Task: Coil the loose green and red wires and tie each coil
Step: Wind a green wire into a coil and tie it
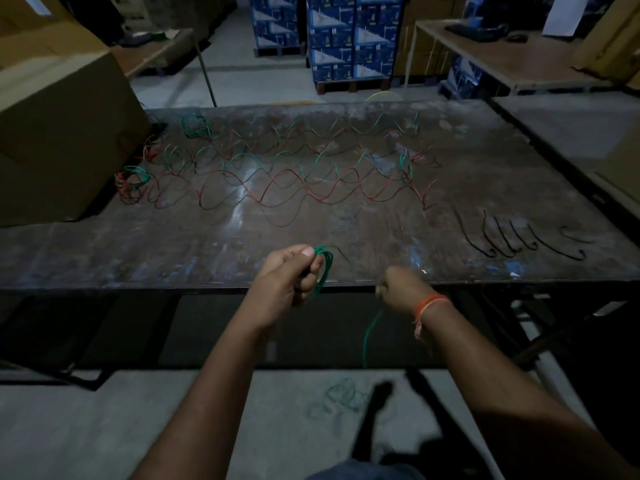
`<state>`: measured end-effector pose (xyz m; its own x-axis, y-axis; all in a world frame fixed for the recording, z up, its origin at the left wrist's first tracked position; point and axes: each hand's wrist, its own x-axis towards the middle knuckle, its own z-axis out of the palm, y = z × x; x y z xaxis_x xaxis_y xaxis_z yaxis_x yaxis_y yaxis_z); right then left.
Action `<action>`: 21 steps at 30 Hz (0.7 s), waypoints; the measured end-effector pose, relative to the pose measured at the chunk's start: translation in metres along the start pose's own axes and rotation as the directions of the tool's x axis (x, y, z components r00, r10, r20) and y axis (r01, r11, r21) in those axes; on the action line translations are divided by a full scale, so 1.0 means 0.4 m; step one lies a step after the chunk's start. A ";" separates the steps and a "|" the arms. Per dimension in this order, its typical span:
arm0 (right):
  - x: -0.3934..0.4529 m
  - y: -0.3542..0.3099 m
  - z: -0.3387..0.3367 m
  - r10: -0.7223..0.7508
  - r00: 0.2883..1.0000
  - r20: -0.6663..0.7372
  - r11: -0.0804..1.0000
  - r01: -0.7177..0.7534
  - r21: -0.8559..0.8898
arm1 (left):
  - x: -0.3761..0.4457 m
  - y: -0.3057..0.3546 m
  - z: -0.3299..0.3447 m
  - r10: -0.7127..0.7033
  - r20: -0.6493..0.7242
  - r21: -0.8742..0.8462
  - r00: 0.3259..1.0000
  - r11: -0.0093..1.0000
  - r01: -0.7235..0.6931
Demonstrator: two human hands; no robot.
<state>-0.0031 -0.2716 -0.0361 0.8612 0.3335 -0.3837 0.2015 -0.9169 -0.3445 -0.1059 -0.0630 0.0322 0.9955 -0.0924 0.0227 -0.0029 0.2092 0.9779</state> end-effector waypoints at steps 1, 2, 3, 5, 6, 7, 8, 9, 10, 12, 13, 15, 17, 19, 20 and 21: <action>-0.004 -0.017 0.002 -0.022 0.986 -0.166 0.999 0.026 0.019 | 0.001 -0.001 0.001 0.004 -0.010 -0.020 1.000 1.000 -0.004; -0.007 -0.034 0.011 -0.099 0.985 -0.140 0.991 0.111 0.079 | 0.002 0.000 -0.001 0.007 -0.022 -0.046 1.000 0.999 -0.008; -0.024 -0.055 0.022 -0.165 0.986 0.028 0.978 0.160 0.135 | 0.003 0.002 -0.004 0.009 -0.026 -0.065 1.000 0.998 -0.011; -0.049 -0.042 0.043 -0.189 0.905 0.381 0.977 0.135 0.165 | 0.002 0.005 -0.016 0.012 -0.017 -0.041 1.000 0.999 -0.013; -0.045 -0.027 0.038 -0.132 0.929 0.345 0.991 0.110 0.081 | 0.000 0.005 -0.022 0.011 -0.010 -0.006 1.000 1.000 -0.011; -0.026 -0.011 0.030 -0.075 0.977 0.201 0.997 0.070 0.034 | -0.002 0.004 -0.024 0.007 -0.005 0.023 1.000 1.000 -0.007; -0.010 0.003 0.021 -0.028 1.000 0.008 1.000 0.028 0.011 | -0.005 0.003 -0.025 0.005 -0.006 0.032 1.000 0.999 -0.005; -0.005 0.003 0.017 -0.015 0.993 -0.113 0.999 0.020 0.047 | -0.006 0.000 -0.025 0.006 -0.014 0.020 1.000 1.000 -0.006; -0.006 -0.002 0.019 -0.048 0.991 -0.122 0.993 0.060 0.098 | -0.007 -0.001 -0.025 0.009 -0.019 -0.003 1.000 1.000 -0.009; -0.020 -0.023 0.033 -0.139 0.990 -0.024 0.972 0.140 0.188 | -0.004 0.000 -0.028 0.008 -0.022 -0.032 1.000 0.999 -0.009; -0.028 -0.026 0.044 -0.172 0.985 -0.001 0.957 0.168 0.236 | -0.002 0.002 -0.031 0.006 -0.020 -0.038 1.000 0.999 -0.006; -0.040 -0.024 0.060 -0.235 0.972 -0.021 0.876 0.221 0.428 | -0.002 0.005 -0.038 -0.003 -0.016 -0.072 1.000 0.997 0.001; -0.048 -0.021 0.073 -0.282 0.957 -0.071 0.784 0.272 0.557 | -0.004 0.010 -0.048 -0.022 -0.016 -0.202 1.000 0.979 0.018; -0.065 -0.013 0.081 -0.312 0.946 -0.093 0.739 0.303 0.602 | -0.003 0.013 -0.063 -0.055 -0.028 -0.394 0.998 0.918 0.040; -0.074 -0.005 0.083 -0.324 0.941 -0.102 0.716 0.314 0.623 | -0.002 0.013 -0.073 -0.071 -0.032 -0.486 0.997 0.873 0.047; -0.083 0.009 0.084 -0.324 0.939 -0.116 0.682 0.317 0.659 | 0.000 0.012 -0.083 -0.083 -0.036 -0.556 0.996 0.830 0.049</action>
<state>-0.0466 -0.2785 -0.0536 0.7974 0.5847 -0.1495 0.1023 -0.3750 -0.9214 -0.1026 -0.0295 0.0299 0.9951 -0.0741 -0.0658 0.0990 0.7101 0.6971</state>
